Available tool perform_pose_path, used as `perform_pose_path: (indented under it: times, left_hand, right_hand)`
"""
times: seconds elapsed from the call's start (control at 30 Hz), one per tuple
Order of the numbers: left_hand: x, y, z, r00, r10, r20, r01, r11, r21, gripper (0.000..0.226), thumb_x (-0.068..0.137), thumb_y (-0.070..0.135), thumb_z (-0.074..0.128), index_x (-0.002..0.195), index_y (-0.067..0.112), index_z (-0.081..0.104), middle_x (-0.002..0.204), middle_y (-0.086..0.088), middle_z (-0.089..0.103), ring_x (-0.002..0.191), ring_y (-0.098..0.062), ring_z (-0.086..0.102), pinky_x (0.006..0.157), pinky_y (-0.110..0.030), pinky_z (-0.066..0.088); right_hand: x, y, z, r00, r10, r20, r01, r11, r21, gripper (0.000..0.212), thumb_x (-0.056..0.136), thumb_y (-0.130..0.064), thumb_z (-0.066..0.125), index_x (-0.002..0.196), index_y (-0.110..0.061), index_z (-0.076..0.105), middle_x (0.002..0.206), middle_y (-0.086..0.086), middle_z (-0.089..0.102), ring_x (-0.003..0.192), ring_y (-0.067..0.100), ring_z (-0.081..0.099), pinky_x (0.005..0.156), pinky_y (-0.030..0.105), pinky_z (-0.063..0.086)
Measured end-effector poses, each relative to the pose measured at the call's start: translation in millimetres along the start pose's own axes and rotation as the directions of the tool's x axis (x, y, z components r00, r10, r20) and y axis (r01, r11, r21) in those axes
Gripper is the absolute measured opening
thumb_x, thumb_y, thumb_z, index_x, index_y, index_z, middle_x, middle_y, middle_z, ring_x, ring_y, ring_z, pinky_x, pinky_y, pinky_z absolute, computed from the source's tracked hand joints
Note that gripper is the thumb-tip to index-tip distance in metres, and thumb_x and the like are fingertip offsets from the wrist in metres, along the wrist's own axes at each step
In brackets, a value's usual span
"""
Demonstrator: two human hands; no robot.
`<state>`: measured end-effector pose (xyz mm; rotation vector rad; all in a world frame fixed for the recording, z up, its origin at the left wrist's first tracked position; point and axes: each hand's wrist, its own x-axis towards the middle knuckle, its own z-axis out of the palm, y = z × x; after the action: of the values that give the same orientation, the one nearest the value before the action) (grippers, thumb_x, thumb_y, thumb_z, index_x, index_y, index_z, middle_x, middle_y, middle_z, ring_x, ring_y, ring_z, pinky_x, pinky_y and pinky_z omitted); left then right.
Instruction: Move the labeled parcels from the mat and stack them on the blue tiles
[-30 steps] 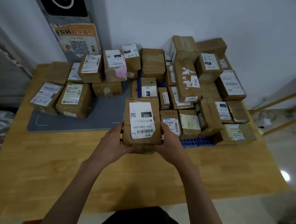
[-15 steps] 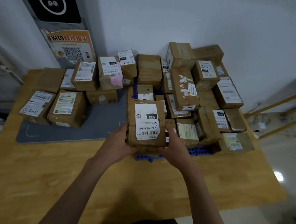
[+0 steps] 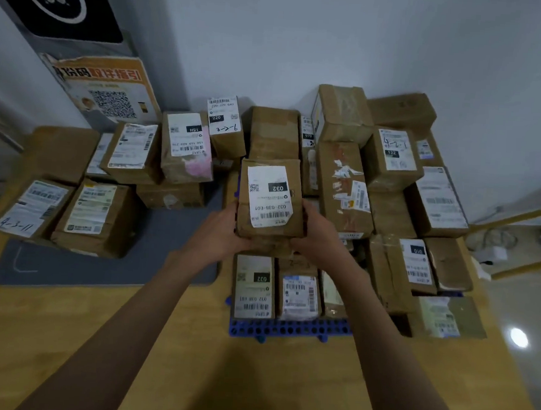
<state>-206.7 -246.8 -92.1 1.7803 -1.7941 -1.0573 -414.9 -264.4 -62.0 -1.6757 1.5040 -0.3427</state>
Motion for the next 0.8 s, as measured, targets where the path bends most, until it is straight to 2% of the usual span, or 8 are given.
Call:
perform_pose_path:
  times: [0.07,0.17,0.23,0.33,0.47,0.57,0.67,0.8]
  left_hand:
    - [23.4,-1.2,-2.2,1.0,0.005,0.006,-0.005,1.0,0.024,0.067,0.069,0.028,0.083,0.127,0.024,0.051,0.097,0.023,0.056,0.081,0.012,0.05,0.058,-0.001,0.038]
    - [54.1,-5.1,-2.3,1.0,-0.007,0.012,0.006,0.997,0.075,0.065,0.069,0.029,0.082,0.126,0.022,0.051,0.101,0.015,0.054,0.09,-0.004,0.051,0.059,-0.005,0.032]
    - [69.7,-8.5,-0.6,1.0,-0.02,0.022,0.018,0.995,0.101,0.061,0.069,0.03,0.081,0.122,0.022,0.052,0.098,0.013,0.054,0.089,-0.01,0.055,0.061,-0.017,0.039]
    - [87.3,-15.8,6.2,0.999,-0.042,0.028,0.039,0.994,0.099,0.062,0.07,0.031,0.08,0.123,0.023,0.048,0.1,0.012,0.057,0.095,-0.017,0.06,0.07,-0.027,0.045]
    - [99.8,-26.0,24.0,0.987,-0.127,0.095,0.112,0.983,0.143,0.085,0.074,0.026,0.079,0.143,0.016,0.032,0.129,-0.005,0.056,0.112,-0.026,0.058,0.084,-0.032,0.049]
    - [100.7,-31.0,29.9,0.977,-0.178,0.114,0.163,0.978,0.13,0.091,0.076,0.025,0.078,0.148,0.016,0.022,0.13,-0.008,0.056,0.112,-0.026,0.059,0.089,-0.036,0.051]
    - [100.4,-32.9,27.3,0.983,-0.132,0.129,0.111,0.981,0.159,0.087,0.075,0.026,0.079,0.145,0.018,0.028,0.132,-0.008,0.053,0.112,-0.026,0.059,0.086,-0.034,0.05]
    - [94.8,-33.2,21.0,0.979,-0.117,0.164,0.091,0.983,0.158,0.08,0.074,0.027,0.079,0.14,0.017,0.035,0.126,-0.004,0.056,0.101,-0.014,0.056,0.076,-0.026,0.043]
  right_hand:
    - [23.0,0.8,-6.7,1.0,0.019,0.012,-0.019,1.0,-0.015,0.08,0.081,-0.009,0.072,0.149,-0.017,0.03,0.132,0.007,0.057,0.116,0.028,0.057,0.09,0.039,0.051]
    - [53.3,5.2,-11.4,0.999,0.032,0.013,-0.031,0.998,-0.047,0.08,0.081,-0.007,0.07,0.148,-0.016,0.029,0.131,0.008,0.057,0.117,0.028,0.055,0.087,0.035,0.048]
    - [67.2,9.1,-11.4,1.0,0.028,0.003,-0.028,0.998,-0.061,0.076,0.081,-0.004,0.068,0.146,-0.016,0.031,0.13,0.008,0.057,0.116,0.028,0.056,0.084,0.032,0.047]
    - [83.7,16.2,-8.1,0.999,0.047,-0.004,-0.047,0.996,-0.079,0.075,0.081,-0.006,0.068,0.146,-0.016,0.031,0.13,0.009,0.056,0.116,0.029,0.055,0.093,0.044,0.05]
    - [95.0,24.9,1.4,0.996,0.088,0.025,-0.085,0.992,-0.094,0.078,0.082,-0.01,0.07,0.148,-0.012,0.028,0.133,0.012,0.054,0.121,0.031,0.052,0.097,0.049,0.048]
    - [96.7,28.7,5.6,0.995,0.097,0.022,-0.094,0.99,-0.104,0.087,0.08,-0.011,0.071,0.152,-0.015,0.022,0.138,0.011,0.049,0.126,0.031,0.048,0.1,0.051,0.046]
    - [95.7,29.6,6.2,0.994,0.107,0.022,-0.104,0.988,-0.112,0.09,0.081,-0.012,0.071,0.153,-0.016,0.018,0.14,0.011,0.047,0.13,0.031,0.045,0.102,0.052,0.044]
    - [90.1,26.8,6.4,0.99,0.135,0.028,-0.13,0.982,-0.135,0.094,0.082,-0.014,0.073,0.154,-0.015,0.013,0.14,0.014,0.045,0.128,0.032,0.046,0.103,0.05,0.044]
